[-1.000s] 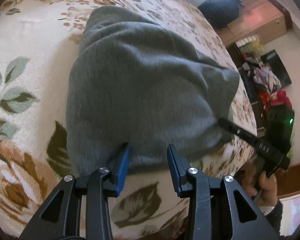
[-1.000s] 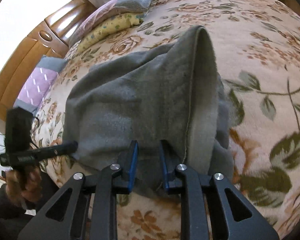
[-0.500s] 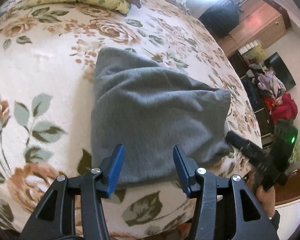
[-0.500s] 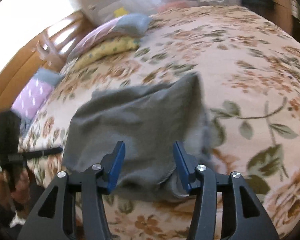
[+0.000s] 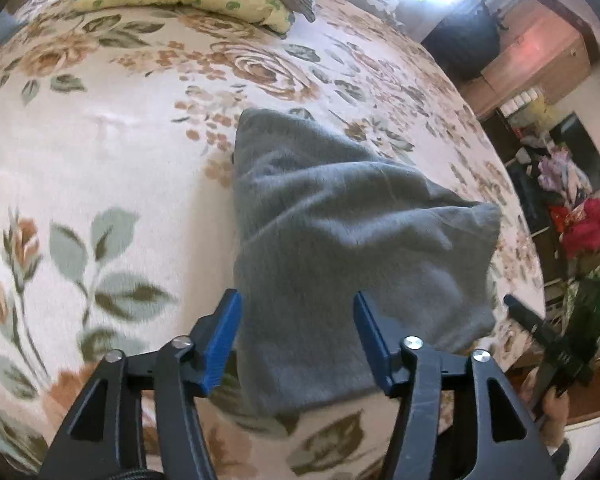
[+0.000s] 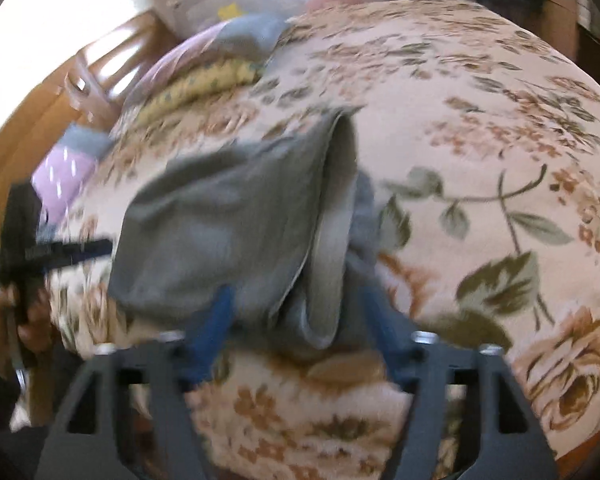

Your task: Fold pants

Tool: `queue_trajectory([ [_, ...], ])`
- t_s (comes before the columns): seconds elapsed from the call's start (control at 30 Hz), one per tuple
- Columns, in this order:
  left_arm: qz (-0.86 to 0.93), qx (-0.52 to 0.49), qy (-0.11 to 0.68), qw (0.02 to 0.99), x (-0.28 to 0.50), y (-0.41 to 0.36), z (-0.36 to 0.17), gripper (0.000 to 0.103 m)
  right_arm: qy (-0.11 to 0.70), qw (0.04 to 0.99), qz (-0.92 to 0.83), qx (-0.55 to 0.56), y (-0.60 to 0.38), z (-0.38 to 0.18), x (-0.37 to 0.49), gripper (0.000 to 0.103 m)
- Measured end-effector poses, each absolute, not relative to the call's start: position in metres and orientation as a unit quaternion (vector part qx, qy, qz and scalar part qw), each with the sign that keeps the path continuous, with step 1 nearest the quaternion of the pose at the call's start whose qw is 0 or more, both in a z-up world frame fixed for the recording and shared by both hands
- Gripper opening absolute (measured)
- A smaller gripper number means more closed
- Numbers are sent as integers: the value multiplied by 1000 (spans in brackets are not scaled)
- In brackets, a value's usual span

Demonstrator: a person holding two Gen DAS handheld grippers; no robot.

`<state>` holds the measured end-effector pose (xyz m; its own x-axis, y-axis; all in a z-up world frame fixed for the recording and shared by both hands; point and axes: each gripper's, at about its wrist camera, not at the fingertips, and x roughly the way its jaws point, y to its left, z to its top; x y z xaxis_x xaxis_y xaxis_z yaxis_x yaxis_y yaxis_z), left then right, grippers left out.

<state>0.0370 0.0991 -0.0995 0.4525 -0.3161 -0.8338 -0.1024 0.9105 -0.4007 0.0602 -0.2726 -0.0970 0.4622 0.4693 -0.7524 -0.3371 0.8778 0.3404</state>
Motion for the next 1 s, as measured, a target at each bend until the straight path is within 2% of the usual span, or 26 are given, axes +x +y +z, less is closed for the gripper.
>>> queue_trajectory([
  [0.2, -71, -177, 535, 823, 55, 97, -113, 63, 475, 848, 219, 86, -263, -116, 89, 82],
  [0.37, -69, -182, 548, 813, 65, 100, -133, 72, 500, 832, 211, 114, -268, -141, 100, 82],
  [0.47, -73, -194, 554, 807, 70, 99, -143, 80, 508, 815, 223, 167, -274, -152, 104, 82],
  [0.7, -82, -218, 550, 802, 76, 90, -149, 79, 516, 795, 235, 215, -273, -160, 107, 77],
  [0.8, -85, -216, 546, 805, 76, 87, -146, 64, 519, 790, 238, 223, -271, -161, 111, 76],
  [0.87, -86, -200, 537, 815, 74, 85, -139, 44, 514, 797, 242, 205, -266, -156, 110, 58],
  [0.93, -91, -196, 528, 821, 71, 85, -133, 29, 503, 810, 243, 178, -260, -146, 105, 48],
  [1.0, -93, -200, 517, 827, 68, 87, -125, 25, 494, 821, 239, 160, -256, -137, 100, 41],
])
